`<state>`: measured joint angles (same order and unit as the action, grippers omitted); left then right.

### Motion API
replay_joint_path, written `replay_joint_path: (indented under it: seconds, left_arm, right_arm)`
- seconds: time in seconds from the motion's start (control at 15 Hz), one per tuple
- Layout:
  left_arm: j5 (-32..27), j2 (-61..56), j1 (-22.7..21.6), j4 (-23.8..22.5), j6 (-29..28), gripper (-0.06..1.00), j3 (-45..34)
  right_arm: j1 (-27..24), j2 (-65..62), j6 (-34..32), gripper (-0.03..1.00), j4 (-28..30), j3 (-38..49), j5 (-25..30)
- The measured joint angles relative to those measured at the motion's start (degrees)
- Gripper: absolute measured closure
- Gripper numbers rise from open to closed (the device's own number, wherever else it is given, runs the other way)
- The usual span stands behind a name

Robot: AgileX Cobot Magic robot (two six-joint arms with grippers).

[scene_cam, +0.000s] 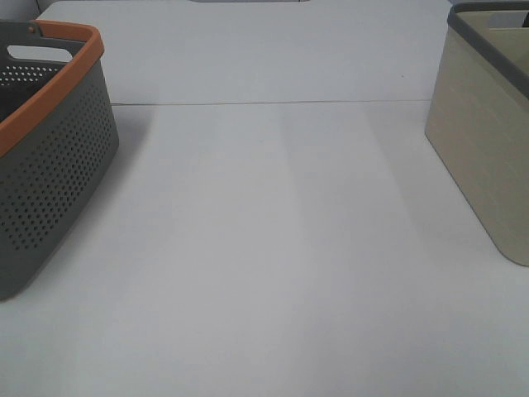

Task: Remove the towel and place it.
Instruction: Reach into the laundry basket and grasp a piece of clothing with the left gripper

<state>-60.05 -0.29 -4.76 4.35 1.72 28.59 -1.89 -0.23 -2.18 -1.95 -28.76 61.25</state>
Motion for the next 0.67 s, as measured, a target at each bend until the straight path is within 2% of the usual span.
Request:
replay_joint_path:
  seconds: [0.67]
  left_arm:
    - [0.0,0.0,0.0,0.0,0.0,-0.04,0.0]
  right_arm:
    - [0.0,0.0,0.0,0.19,0.0,0.0,0.0]
